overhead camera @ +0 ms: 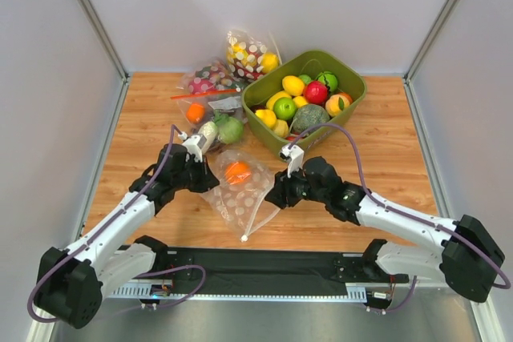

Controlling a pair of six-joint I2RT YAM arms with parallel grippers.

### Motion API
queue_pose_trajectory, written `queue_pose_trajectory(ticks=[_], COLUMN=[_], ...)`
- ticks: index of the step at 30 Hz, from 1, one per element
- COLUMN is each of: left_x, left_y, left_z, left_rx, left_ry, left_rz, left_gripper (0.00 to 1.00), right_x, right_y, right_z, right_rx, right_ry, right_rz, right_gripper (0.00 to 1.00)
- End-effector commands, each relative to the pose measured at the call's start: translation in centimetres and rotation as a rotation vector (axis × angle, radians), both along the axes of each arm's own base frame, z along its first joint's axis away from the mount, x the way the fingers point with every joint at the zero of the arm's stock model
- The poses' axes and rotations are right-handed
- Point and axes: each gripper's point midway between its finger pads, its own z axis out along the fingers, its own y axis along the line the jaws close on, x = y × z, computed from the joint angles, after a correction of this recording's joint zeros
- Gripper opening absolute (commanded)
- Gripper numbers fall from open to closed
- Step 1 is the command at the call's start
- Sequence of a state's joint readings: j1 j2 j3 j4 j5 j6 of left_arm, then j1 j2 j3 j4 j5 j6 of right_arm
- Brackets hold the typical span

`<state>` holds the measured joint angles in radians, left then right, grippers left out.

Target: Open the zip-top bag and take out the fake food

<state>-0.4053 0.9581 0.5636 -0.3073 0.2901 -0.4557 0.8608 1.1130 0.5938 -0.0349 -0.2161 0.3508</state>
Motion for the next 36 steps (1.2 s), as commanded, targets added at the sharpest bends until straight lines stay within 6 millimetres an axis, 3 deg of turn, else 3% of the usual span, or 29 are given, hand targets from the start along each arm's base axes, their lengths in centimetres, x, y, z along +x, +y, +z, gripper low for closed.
queue_pose_trajectory(ticks=[1,8,16,18,19,23,29,31,36], left_x=[0.1,-0.5,-2.4,-2.1,-2.0,-0.8,1.1,2.1,4.6], left_y=[-0.7,-1.8,-3.3,-3.0,-2.4,-1.3,-0.6,-0.6,-0.7], left_z=[0.1,0.0,-0.9,-0.1,-0.1,2.6,5.1,5.1,2.9], left_rx=[-0.018,-0.048,-0.002,0.009,0.036,0.066,0.087,0.081,0.115], left_ry=[-0.019,0.005,0.059,0.038,0.038,-0.047,-0.143,-0.161,-0.135], left_rz=[-0.041,-0.097,-0.179,-0.160,-0.136,-0.076,-0.016,0.002,0.050], left_gripper=[0.00,0.00,0.00,0.12,0.28,0.57,0.75,0.82,0.88], right_x=[-0.6,0.6,2.1,2.1,2.1,2.0,1.8,1.8,1.6], right_y=[1.6,2.1,3.4,3.3,3.3,2.9,2.6,2.6,2.5], right_z=[0.4,-2.6,-3.0,-3.3,-3.4,-3.8,-4.0,-4.0,-4.1], right_rx=[0.066,0.084,0.152,0.152,0.150,0.140,0.137,0.136,0.137], right_ry=[-0.013,-0.024,-0.074,-0.073,-0.071,-0.069,-0.069,-0.068,-0.063], right_rz=[0.029,-0.029,-0.057,-0.056,-0.058,-0.066,-0.070,-0.069,-0.064], right_gripper=[0.41,0.45,0.46,0.46,0.46,0.46,0.46,0.46,0.46])
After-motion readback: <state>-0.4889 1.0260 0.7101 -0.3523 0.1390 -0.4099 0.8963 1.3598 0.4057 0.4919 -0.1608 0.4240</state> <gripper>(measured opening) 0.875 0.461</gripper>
